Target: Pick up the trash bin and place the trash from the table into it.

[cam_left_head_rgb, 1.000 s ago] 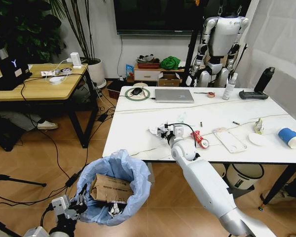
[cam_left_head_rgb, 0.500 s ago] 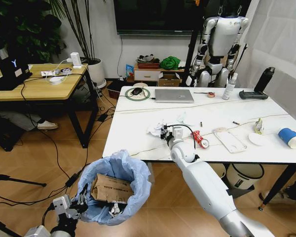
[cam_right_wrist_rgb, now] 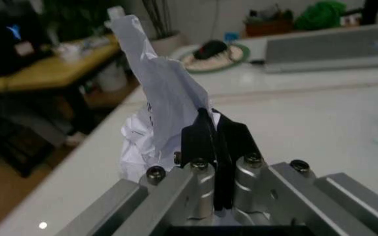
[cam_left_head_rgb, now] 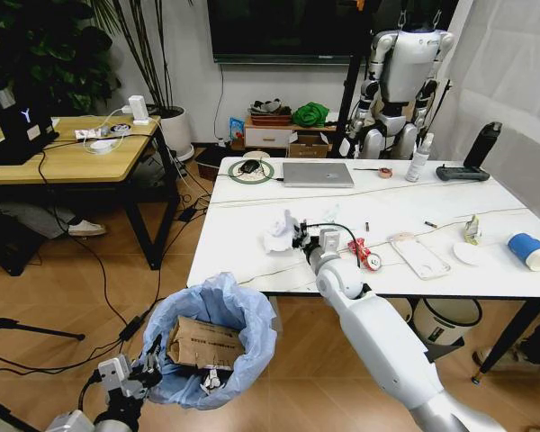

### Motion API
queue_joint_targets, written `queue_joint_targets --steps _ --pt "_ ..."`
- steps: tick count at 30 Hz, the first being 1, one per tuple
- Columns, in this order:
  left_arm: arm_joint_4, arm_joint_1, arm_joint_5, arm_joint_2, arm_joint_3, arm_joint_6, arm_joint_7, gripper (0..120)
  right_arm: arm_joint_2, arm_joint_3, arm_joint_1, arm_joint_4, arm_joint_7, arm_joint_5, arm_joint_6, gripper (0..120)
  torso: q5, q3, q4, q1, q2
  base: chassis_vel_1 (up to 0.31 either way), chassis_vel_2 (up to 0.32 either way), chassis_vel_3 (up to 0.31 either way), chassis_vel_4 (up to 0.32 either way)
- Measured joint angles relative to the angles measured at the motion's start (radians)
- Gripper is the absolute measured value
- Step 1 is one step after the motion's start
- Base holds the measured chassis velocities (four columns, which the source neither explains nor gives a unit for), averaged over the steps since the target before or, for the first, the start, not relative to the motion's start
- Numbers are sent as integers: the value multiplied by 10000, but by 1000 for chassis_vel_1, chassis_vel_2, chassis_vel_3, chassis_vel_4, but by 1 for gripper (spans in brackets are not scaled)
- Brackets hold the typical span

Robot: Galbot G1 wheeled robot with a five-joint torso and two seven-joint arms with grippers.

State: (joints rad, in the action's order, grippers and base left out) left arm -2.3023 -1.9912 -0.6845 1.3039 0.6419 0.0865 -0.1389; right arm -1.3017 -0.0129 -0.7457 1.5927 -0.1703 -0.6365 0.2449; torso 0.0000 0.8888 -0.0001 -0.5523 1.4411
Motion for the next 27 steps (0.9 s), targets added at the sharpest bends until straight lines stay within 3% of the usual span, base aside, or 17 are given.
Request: queue_joint_targets --steps 5,10,15,23,27 --pt "16 -8 -48 -26 32 0 0 0 435 396 -463 1720 1169 -1151 -1145 0 0 0 1 0 0 0 0 0 0" --pt "-26 -17 -107 -34 87 14 -10 0 1478 1242 -1029 3416 2427 -1824 -1776 0 -1 -1 0 0 1 0 0 0 0" --pt "-134 -60 -196 -91 134 60 -43 0 2722 2368 -1707 4255 3345 -1312 -2225 0 1 -1 -1 1 1 0 0 0 0" --pt "-165 -17 -260 -72 157 132 -103 0 3364 3357 -2544 4511 3446 133 -2486 0 0 -1 -1 1 1 0 0 0 0" --pt "-166 -3 -268 -52 138 165 -128 0 3345 3400 -2851 4582 3267 651 -2460 15 1 0 -1 1 1 0 0 0 0"
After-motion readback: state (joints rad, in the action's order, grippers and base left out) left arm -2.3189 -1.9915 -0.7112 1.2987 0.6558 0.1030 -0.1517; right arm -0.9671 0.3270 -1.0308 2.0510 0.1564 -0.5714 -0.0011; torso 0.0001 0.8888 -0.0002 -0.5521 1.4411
